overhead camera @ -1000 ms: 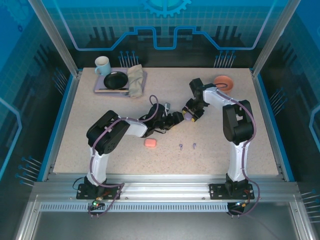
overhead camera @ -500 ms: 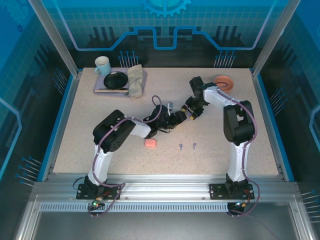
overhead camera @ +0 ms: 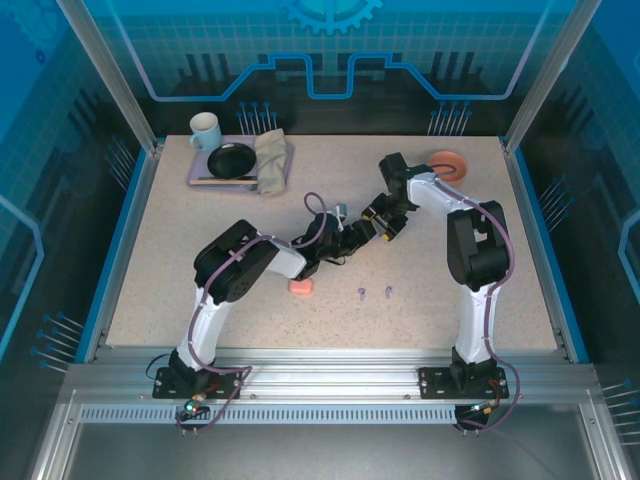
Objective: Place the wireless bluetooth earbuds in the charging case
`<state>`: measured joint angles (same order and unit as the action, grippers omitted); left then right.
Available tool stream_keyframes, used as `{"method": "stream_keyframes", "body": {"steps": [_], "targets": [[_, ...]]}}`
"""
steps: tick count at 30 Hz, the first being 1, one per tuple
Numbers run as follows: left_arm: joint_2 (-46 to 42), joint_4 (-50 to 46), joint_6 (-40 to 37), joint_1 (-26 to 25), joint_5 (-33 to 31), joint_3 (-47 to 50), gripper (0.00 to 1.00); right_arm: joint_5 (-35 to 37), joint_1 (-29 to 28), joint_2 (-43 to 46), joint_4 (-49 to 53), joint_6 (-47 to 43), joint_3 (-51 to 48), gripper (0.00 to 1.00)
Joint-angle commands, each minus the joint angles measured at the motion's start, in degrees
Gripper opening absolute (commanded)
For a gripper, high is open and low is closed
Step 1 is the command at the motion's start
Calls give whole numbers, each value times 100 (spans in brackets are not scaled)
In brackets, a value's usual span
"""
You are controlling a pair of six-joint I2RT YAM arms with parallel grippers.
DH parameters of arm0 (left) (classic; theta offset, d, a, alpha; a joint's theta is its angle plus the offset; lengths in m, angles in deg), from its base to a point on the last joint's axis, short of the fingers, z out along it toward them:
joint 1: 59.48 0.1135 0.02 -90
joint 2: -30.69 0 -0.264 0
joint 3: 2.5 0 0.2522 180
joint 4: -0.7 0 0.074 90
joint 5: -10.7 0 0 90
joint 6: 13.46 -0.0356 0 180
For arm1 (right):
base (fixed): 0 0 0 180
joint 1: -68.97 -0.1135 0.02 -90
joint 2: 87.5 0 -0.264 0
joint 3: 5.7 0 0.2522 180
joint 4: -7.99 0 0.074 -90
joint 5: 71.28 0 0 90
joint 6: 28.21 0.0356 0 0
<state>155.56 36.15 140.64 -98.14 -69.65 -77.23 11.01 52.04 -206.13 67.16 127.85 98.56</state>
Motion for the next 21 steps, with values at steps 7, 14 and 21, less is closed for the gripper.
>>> {"method": "stream_keyframes", "body": {"steps": [7, 14, 21], "targets": [[-1084, -255, -441, 2, -472, 766, 75, 363, 57, 101, 398, -284, 416, 70], [-2101, -1655, -945, 303, -658, 810, 99, 279, 59, -618, 617, -1524, 1319, 77], [-2811, -2429, -1188, 711, -650, 811, 99, 226, 49, -1056, 710, -1899, 1606, 77]]}}
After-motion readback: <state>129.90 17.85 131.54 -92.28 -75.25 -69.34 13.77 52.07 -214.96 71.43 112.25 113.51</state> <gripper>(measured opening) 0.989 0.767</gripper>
